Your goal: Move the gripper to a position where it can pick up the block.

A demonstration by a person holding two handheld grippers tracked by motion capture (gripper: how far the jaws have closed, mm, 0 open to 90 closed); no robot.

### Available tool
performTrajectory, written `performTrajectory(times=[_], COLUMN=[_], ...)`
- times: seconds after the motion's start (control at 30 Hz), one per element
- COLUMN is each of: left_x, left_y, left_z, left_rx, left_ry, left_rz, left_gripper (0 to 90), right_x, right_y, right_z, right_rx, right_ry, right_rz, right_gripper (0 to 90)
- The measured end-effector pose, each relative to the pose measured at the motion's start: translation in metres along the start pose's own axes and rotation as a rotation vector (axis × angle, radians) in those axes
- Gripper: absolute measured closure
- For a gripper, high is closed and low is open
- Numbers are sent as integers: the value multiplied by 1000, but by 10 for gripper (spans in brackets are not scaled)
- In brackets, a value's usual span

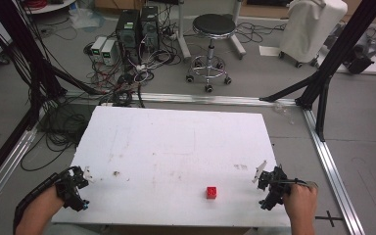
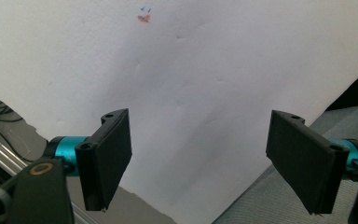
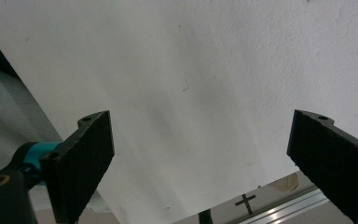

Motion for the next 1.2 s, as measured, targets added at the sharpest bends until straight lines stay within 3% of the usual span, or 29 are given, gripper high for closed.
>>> performTrajectory(times=[0.2,0.5,0.8,1.2], left_x=[1,1,1,0], left_y=[0,0,3,3], left_z=[3,3,3,0], left_rx=[-9,-13,-15,-16], left_ry=[-3,-8,0,7], left_rz=[-1,0,7,10], left_gripper=[226,226,226,226], right_x=[0,7,14,16], right_y=[-9,-37,-55,-74], right_z=[8,24,22,28], right_rx=[-25,-81,-55,-54], right_ry=[15,32,6,-30], right_rz=[14,96,213,286], right_gripper=[65,65,65,65])
Point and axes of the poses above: each handheld gripper's, and its own axes: z roughly backward along the jaws, y roughly out of its underside, x roughly to its left, the point moved 10 cm from there along -z, roughly forward along the jaws, and after that the axes turned 6 degrees about -z, right-handed, at the moved point
